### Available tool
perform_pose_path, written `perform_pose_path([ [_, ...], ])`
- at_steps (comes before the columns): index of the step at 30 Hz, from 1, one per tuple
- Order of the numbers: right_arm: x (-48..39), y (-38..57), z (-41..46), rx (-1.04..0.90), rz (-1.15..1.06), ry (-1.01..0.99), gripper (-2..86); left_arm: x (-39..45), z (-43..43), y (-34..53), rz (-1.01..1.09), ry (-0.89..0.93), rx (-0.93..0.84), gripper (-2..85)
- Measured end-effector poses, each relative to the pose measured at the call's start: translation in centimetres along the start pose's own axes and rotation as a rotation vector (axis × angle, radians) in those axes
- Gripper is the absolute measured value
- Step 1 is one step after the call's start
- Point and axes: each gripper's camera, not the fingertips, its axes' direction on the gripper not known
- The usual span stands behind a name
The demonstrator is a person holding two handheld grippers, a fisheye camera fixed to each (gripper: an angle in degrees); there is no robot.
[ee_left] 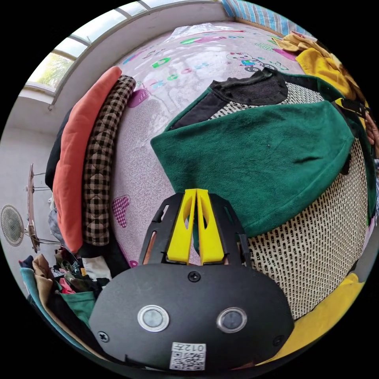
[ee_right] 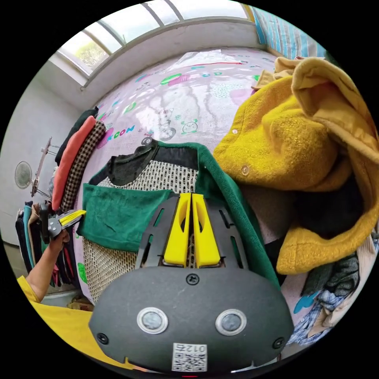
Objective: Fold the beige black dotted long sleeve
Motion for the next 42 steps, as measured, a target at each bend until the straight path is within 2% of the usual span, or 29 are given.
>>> perform_pose_path([
  [2, -0.6, -0.5, 2.1, -0.091, -0.025, 0.068, 0.3, 0.4, 0.0, -0.1, 0.003, -0.044, 0.011, -0.1],
  [7, -0.7, -1.2, 0.9, -0.092, 0.053, 0.075, 0.8, 0.9, -0.5, -0.2, 0.042, -0.147, 0.022, -0.1],
  [10, -1.9, 0.0, -3.7, 0.038, 0.056, 0.102, 0.6, -1.5, -2.7, -0.1, -0.022, 0.032, 0.03, -0.1],
  [12, -3.7, 1.8, -6.2, 0.072, -0.024, -0.066, 0.5, -2.9, -4.5, 1.0, -0.075, 0.138, 0.085, -0.1],
  [13, -4.2, 2.2, -6.3, 0.066, -0.036, -0.086, 0.4, -2.9, -4.6, 1.2, -0.072, 0.155, 0.084, -0.1],
  [16, -6.3, 2.4, -4.0, -0.023, -0.068, -0.045, 0.3, -1.5, -3.2, 1.5, 0.027, 0.17, -0.015, -0.1],
  [20, -8.2, 0.5, 1.7, -0.279, -0.108, 0.051, 0.0, -0.9, -1.5, 0.9, 0.055, 0.078, -0.08, -0.1],
  [25, -9.7, -1.9, 1.8, -0.36, -0.112, 0.142, -0.2, -2.7, -0.8, -0.1, 0.05, 0.097, -0.109, -0.1],
  [29, -9.6, -2.1, 1.0, -0.316, -0.127, 0.164, -0.1, -7.8, 0.7, 0.7, -0.158, 0.33, -0.104, -0.1],
  [33, -8.6, -2.4, -0.1, -0.286, -0.114, 0.144, -0.1, -11.6, 2.3, 1.7, -0.219, 0.513, -0.093, -0.1],
  [38, -6.2, 0.0, -3.7, -0.158, -0.087, 0.074, 0.0, -12.7, 1.5, 1.9, -0.221, 0.477, -0.127, -0.1],
  [42, -1.5, 6.9, -12.2, 0.066, 0.091, -0.027, 0.3, -13.5, -4.0, 4.5, -0.24, 0.586, 0.097, -0.1],
])
